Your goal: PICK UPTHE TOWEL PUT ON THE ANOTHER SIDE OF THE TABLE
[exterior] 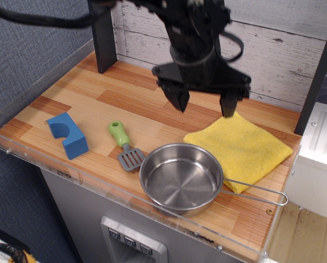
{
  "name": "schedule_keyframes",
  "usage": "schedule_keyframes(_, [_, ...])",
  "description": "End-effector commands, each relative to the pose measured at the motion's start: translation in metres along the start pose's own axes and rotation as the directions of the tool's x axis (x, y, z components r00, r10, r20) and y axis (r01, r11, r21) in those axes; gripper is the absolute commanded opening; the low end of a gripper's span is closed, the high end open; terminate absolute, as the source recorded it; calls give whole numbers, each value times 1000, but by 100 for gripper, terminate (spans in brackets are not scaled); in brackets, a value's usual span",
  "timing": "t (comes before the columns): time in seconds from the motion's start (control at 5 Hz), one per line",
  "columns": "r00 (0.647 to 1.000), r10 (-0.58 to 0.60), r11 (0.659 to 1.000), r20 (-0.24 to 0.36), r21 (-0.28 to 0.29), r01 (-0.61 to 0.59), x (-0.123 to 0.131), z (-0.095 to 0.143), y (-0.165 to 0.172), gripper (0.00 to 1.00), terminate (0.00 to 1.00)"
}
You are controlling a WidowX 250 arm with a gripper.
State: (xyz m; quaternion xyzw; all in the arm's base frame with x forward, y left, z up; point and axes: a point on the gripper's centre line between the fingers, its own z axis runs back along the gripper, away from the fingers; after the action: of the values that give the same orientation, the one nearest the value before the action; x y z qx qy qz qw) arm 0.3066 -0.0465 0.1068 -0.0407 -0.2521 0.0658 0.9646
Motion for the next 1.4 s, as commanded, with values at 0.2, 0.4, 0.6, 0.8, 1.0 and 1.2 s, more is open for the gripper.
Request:
schedule_keyframes(0.2, [976,43,998,215,-53,-33,12,60,-5,100,0])
schedule_keyframes(0.4, [977,41,999,211,-41,-34,9,56,-5,100,0])
schedule_keyframes(0.6, [977,41,999,211,-41,-34,9,56,-5,100,0])
schedule_keyframes(0.8, [977,41,999,211,-41,-34,9,56,-5,100,0])
schedule_keyframes(1.0, [977,41,999,211,-41,-34,9,56,-5,100,0])
schedule_keyframes(1.2, [977,41,999,211,-41,-34,9,56,-5,100,0])
